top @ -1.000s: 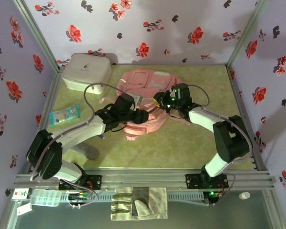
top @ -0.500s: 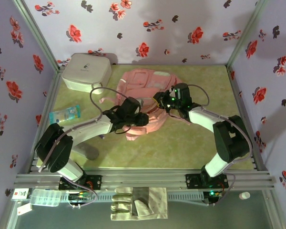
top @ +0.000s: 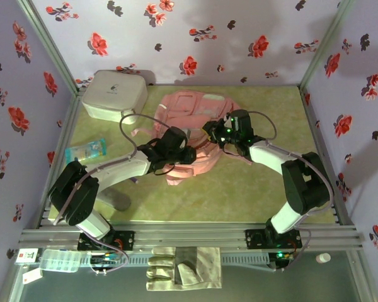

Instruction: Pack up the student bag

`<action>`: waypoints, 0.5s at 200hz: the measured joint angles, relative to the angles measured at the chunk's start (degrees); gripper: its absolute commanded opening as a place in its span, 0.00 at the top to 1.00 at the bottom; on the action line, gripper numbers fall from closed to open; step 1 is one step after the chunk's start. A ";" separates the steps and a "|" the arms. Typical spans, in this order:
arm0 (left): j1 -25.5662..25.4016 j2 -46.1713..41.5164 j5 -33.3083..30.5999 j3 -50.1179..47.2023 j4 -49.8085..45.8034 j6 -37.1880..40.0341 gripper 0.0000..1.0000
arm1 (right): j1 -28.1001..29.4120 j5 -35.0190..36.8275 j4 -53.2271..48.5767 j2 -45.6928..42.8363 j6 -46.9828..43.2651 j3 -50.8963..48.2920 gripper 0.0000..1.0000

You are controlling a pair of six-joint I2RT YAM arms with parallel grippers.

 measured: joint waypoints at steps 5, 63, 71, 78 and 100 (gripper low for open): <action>0.00 0.00 -0.37 0.07 -0.17 0.09 0.88 | 0.00 0.00 0.00 0.00 -0.02 0.00 0.83; -0.04 0.00 -1.53 0.39 -0.94 0.15 1.00 | 0.00 0.04 -0.04 0.00 -0.09 0.00 0.85; -0.04 0.00 -1.75 0.39 -1.05 0.17 1.00 | 0.00 0.09 -0.07 0.00 -0.11 0.00 0.85; -0.04 -0.02 -2.01 0.39 -1.22 0.22 1.00 | -0.02 0.26 -0.09 0.00 -0.26 -0.04 0.86; -0.02 -0.35 -2.99 0.37 -2.73 0.81 1.00 | -0.33 0.79 -0.15 -0.15 -1.05 -0.79 0.89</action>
